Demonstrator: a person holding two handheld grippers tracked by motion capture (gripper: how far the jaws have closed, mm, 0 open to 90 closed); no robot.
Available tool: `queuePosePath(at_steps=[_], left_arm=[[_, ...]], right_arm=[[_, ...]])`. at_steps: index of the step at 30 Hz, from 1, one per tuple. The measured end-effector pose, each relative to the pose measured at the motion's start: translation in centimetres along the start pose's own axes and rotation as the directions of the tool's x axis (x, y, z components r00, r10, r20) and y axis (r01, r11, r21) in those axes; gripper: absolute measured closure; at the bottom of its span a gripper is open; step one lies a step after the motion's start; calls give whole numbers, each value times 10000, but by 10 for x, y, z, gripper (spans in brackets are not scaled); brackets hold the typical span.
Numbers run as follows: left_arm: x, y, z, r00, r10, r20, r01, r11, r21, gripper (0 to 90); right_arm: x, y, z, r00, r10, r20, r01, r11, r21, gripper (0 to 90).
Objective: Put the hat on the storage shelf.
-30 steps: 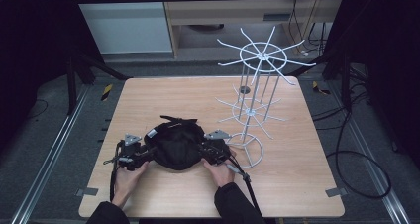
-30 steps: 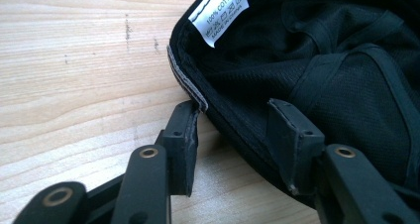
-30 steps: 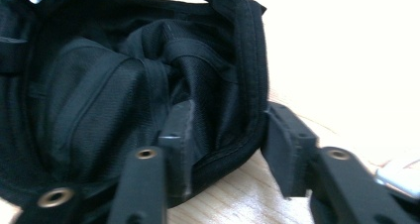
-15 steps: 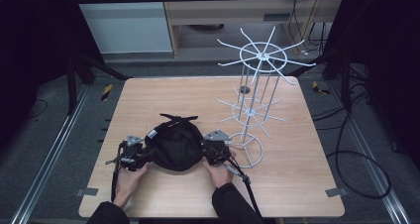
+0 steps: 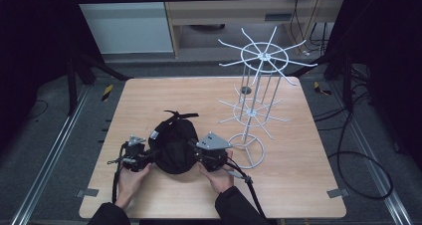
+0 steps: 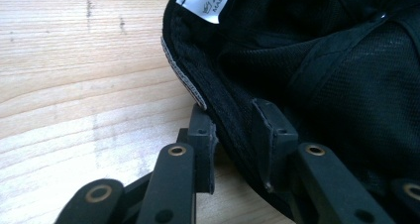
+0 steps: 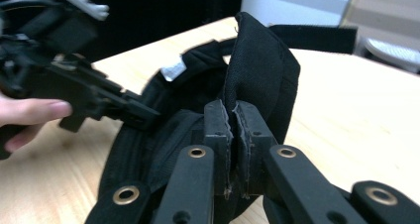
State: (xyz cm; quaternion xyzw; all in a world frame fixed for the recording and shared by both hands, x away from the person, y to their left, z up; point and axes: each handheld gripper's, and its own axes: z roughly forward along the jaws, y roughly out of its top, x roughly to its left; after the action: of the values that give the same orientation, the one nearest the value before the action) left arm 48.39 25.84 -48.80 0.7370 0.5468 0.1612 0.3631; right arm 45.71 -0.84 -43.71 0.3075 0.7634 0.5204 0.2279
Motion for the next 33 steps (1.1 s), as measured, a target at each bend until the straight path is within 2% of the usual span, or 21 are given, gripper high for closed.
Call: queuePosePath(at_steps=[1,2,3,5,6,9,12,14,17,19,20,22,25,28,30,33], left_arm=[[0,0,0,10000,-46,68,46,10000,-39,710],[0,0,0,10000,-46,68,46,10000,-39,710],[1,0,1,9998,-62,169,63,9999,-107,711],[1,0,1,9998,-49,196,51,9999,-129,711],[1,0,1,9997,-17,243,21,9999,-151,712],[1,-1,1,9996,3,281,3,9998,-216,714],[2,-2,1,9993,-80,356,89,9996,-255,708],[3,-3,0,9989,-140,455,153,9995,-277,689],[6,-1,-6,9978,-243,615,264,9991,-329,662],[7,-1,-9,9974,-275,660,298,9990,-337,643],[9,-1,-13,9966,-325,757,353,9987,-366,632],[10,-1,-16,9955,-373,866,406,9985,-367,620],[13,-1,-27,9946,-408,959,457,9977,-498,582],[13,-1,-33,9950,-438,898,492,9971,-585,547],[13,-1,-39,9966,-475,678,523,9961,-707,535],[11,1,-46,9981,-446,435,487,9940,-974,516]], right_arm=[[4,3,-1,9992,-349,-211,349,9994,-3,851],[4,3,-1,9992,-349,-211,349,9994,-3,851],[7,5,-1,9970,-637,-430,640,9979,44,851],[7,5,-1,9962,-716,-502,718,9974,33,851],[9,5,-1,9935,-851,-753,858,9963,67,851],[10,3,1,9895,-1068,-973,1093,9938,206,851],[11,1,1,9874,-1233,-993,1269,9914,310,851],[11,1,0,9871,-1311,-923,1346,9904,320,850],[11,1,-1,9881,-1433,-566,1460,9882,472,851],[11,1,-1,9891,-1396,-464,1419,9886,512,852],[9,2,-3,9906,-1352,-187,1359,9896,466,854],[8,2,-4,9912,-1319,-119,1323,9903,431,854],[2,4,-7,9940,-1051,306,1041,9940,326,856],[0,4,-8,9943,-985,417,970,9946,374,856],[-1,3,-9,9939,-979,501,959,9945,411,856],[-1,2,-11,9899,-1213,739,1175,9916,533,857]])
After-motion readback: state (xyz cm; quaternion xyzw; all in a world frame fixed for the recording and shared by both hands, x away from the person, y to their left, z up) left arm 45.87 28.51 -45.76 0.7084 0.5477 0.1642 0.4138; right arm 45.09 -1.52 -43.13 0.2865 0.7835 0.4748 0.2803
